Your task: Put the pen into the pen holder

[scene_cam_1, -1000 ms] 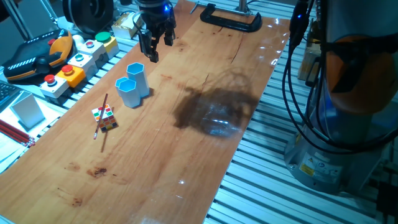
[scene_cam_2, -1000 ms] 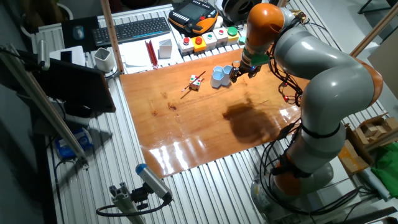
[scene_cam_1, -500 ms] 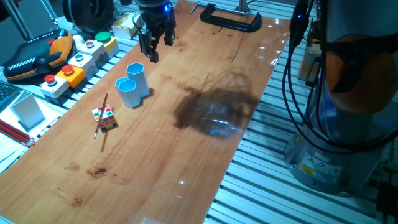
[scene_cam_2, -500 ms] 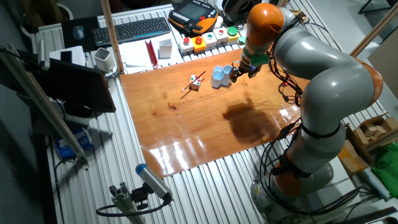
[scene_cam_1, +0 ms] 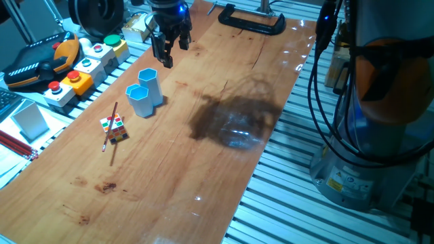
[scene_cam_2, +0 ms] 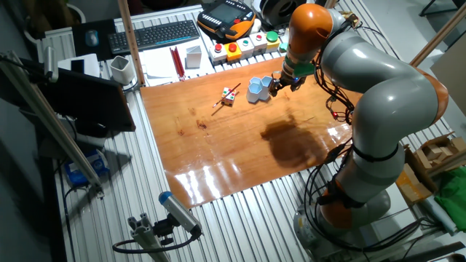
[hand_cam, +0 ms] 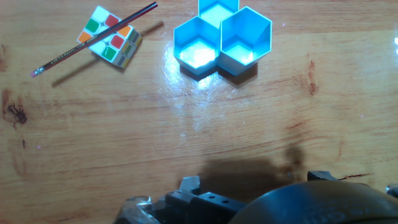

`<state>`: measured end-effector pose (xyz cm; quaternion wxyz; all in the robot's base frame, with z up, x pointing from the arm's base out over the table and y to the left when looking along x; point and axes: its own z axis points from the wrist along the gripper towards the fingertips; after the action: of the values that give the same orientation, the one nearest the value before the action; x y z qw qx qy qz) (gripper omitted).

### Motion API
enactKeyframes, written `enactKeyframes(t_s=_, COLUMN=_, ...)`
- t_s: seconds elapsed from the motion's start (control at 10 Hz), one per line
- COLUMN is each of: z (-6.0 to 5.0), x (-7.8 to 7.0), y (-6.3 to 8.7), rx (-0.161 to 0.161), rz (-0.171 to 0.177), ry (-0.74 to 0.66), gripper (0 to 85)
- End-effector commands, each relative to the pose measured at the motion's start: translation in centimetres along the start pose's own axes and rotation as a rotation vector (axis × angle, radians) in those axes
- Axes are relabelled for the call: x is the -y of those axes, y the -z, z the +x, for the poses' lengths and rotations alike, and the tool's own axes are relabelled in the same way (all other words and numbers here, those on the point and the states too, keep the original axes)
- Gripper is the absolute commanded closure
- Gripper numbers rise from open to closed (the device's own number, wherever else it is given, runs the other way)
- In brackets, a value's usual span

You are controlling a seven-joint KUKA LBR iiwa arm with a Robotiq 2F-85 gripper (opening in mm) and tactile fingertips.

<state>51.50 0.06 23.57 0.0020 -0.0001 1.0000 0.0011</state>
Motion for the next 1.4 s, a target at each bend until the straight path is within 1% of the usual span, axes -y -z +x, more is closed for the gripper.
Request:
enactKeyframes(t_s=0.0, z=0.0, x=0.0, y=0.1, rx=0.001, rz=-0.013, ry=-0.03, gripper=84.3)
enactKeyframes(t_s=0.6, z=0.1, x=-0.1, y=0.3, rx=-0.016, rz=-0.016, ry=-0.029, gripper=84.3)
enactKeyframes(t_s=0.8, z=0.1, x=-0.2, y=0.2, rx=-0.016, rz=-0.016, ry=-0.035, gripper=84.3)
enactKeyframes(t_s=1.1, z=0.1, x=-1.4, y=-0.3, rx=-0.012, rz=-0.01, ry=-0.069, gripper=84.3)
enactKeyframes(t_s=1.3, z=-0.1, x=-2.1, y=-0.9, rx=-0.015, rz=-0.019, ry=-0.07, gripper=84.3)
